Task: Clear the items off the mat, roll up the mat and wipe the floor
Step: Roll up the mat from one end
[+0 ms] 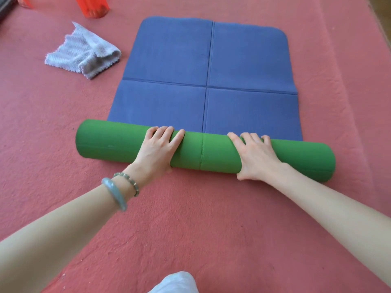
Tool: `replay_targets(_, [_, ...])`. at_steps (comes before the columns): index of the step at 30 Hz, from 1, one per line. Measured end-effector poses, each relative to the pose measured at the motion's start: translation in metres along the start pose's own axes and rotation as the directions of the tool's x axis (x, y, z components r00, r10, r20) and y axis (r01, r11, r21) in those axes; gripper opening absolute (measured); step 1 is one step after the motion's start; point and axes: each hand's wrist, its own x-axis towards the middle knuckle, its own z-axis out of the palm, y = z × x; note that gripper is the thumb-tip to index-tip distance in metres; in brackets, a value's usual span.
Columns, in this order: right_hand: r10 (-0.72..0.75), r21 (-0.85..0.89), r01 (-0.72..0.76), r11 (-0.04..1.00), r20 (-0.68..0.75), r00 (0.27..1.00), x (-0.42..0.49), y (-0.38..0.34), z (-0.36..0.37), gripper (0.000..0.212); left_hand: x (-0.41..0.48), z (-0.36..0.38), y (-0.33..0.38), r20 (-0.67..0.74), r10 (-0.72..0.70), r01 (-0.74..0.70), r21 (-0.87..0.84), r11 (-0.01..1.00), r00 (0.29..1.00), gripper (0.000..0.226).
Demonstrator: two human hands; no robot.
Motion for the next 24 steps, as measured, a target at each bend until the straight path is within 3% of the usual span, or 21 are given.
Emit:
replay_targets(6, [-0.078,0.022,0.076,0.997,0.124,0.989,-0.038,-0.014,0.009,0.115,-0.046,-0.011,0.015,0.109,0.027,-0.025,-0.014,1.000,0.994,0.119])
replay_targets(12, [-0.111,0.133,0.087,0.987,0.185,0.977,-0.028,-0.006,0.000,0.121,-0.028,-0.025,0.010,0.306,0.070,-0.074,0.000,0.997,0.950,0.110])
replay_targets(16, [-0.117,0.095,0.107,0.990,0.108,0.987,-0.035,-0.007,-0.002,0.124,-0.002,-0.032,0.000,0.411,0.096,-0.065,-0.089,0.994,0.907,0.101])
replay_targets(21, [-0.012,0.042,0.013,0.999,-0.030,0.999,-0.040,-0.019,0.012,0.121,0.024,-0.039,-0.011,0.599,0.108,0.051,-0.242,0.969,0.793,0.101])
replay_targets(24, [-0.012,0.024,0.014,1.000,-0.057,0.998,-0.035,-0.019,0.014,0.114,0.020,-0.039,-0.012,0.556,0.101,0.018,-0.204,0.979,0.825,0.107])
